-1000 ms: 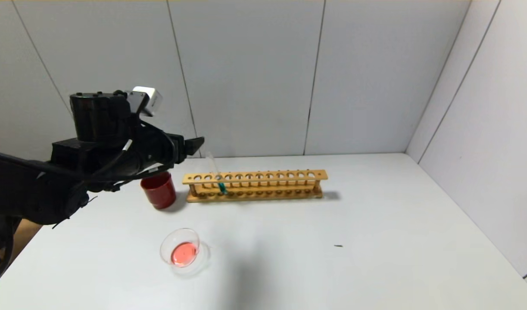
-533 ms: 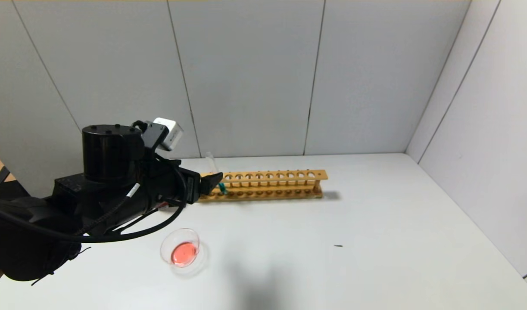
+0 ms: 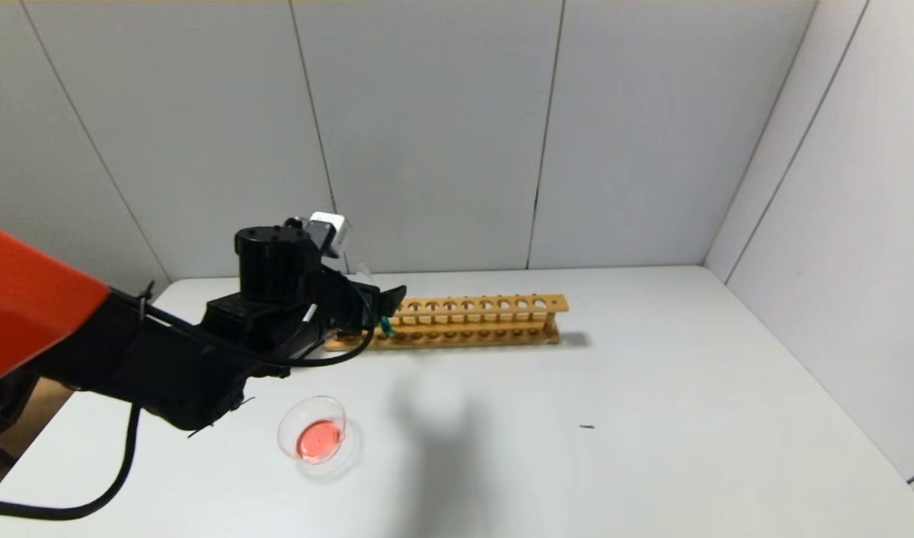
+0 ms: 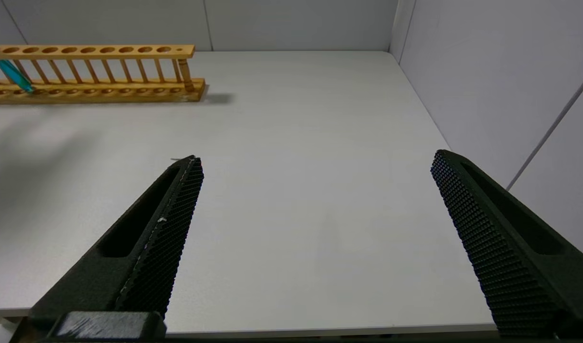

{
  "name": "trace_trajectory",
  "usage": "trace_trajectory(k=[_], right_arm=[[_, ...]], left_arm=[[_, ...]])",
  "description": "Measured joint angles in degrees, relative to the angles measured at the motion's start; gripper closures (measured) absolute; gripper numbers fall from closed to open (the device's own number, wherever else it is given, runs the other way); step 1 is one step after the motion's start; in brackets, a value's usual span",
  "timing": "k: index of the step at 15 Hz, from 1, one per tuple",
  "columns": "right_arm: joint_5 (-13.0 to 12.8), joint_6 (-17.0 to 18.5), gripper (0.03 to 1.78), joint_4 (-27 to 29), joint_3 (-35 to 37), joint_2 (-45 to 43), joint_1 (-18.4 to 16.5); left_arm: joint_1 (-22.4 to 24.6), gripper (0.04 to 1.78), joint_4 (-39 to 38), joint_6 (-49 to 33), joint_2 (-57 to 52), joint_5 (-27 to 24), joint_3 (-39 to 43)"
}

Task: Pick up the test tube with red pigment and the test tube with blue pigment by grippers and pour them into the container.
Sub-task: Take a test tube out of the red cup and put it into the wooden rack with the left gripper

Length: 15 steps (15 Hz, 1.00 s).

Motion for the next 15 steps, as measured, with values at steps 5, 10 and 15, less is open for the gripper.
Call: trace_trajectory(k=[5, 10, 15], right_arm=[[0.0, 0.0, 0.06, 0.0, 0.0, 0.0, 0.0], [0.0, 0.0, 0.06, 0.0, 0.0, 0.0, 0.0], [0.0, 0.0, 0.06, 0.0, 0.0, 0.0, 0.0]], left_arm=[[3.1, 0.07, -0.5, -0.2, 10.0, 0.3, -8.2], [3.9, 0.08, -0.2, -0.3, 12.7, -0.1, -10.4], [3.2, 0.5, -0.3, -0.2, 12.7, 0.1, -10.7]])
